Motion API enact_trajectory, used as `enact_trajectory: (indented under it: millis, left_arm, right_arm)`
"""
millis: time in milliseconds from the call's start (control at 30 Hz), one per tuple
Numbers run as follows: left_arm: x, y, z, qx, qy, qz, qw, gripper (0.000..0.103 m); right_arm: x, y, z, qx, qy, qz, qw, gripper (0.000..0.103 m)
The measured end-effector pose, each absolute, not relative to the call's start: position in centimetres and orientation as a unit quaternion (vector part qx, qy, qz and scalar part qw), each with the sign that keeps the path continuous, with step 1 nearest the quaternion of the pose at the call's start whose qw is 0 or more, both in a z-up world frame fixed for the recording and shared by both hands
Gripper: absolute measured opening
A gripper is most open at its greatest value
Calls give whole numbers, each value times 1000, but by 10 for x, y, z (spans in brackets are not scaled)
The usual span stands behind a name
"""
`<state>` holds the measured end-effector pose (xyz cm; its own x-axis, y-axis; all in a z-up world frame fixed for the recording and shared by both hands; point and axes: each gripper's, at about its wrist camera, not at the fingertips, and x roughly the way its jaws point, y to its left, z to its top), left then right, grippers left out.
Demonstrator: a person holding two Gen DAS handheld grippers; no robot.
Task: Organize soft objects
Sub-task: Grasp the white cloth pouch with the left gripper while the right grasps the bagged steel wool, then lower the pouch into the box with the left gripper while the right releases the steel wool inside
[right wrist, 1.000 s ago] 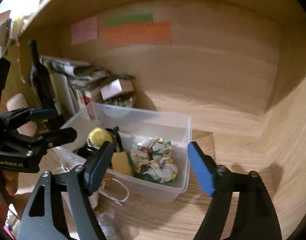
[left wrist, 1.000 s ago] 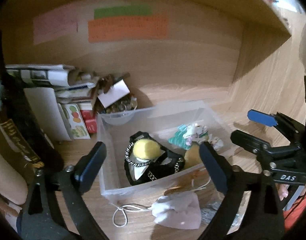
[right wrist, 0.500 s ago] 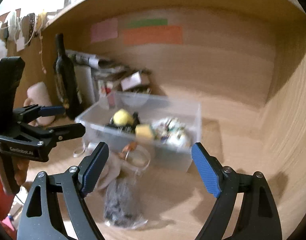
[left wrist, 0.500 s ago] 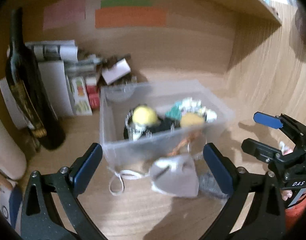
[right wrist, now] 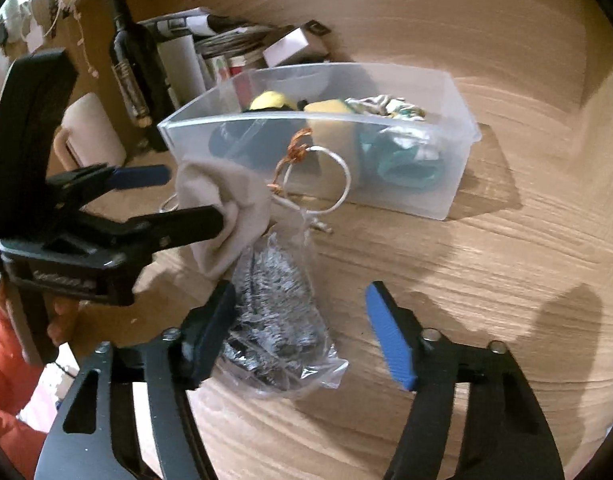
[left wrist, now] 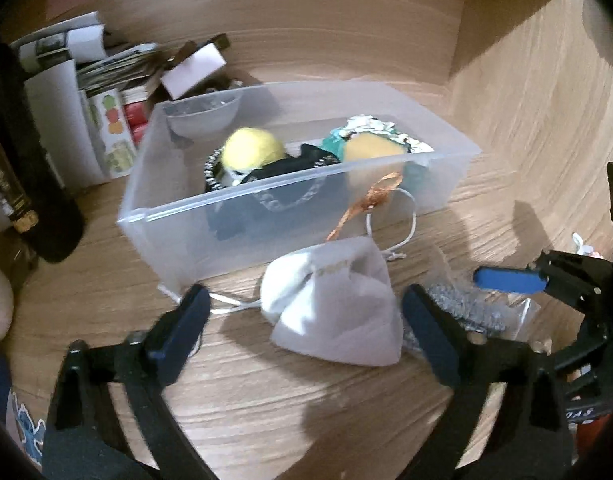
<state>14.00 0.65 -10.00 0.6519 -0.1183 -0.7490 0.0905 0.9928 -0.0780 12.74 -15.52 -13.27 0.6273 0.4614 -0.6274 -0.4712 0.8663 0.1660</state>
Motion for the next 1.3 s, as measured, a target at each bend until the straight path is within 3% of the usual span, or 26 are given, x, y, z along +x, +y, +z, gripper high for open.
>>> enact_trajectory:
  millis: [67, 167, 300, 400, 1300]
  left_arm:
    - [147, 4, -104, -20, 426, -71, 902, 78]
    - [151, 0, -111, -24, 442, -88, 892, 66]
    - [146, 0, -110, -20, 438, -92, 894, 43]
    - [141, 5, -107, -29, 434, -95, 896, 35]
    - [134, 64, -3, -55, 276, -17, 959, 33]
  right_arm:
    - [126, -154, -133, -10, 347, 266, 899, 40]
    - [120, -156, -132, -13, 338, 265, 903, 30]
    - [115, -163, -127, -5, 324, 259, 910, 22]
    - [114, -167, -122, 0, 312, 248, 917, 19]
    - [138, -168, -23, 23, 154, 215, 964, 19]
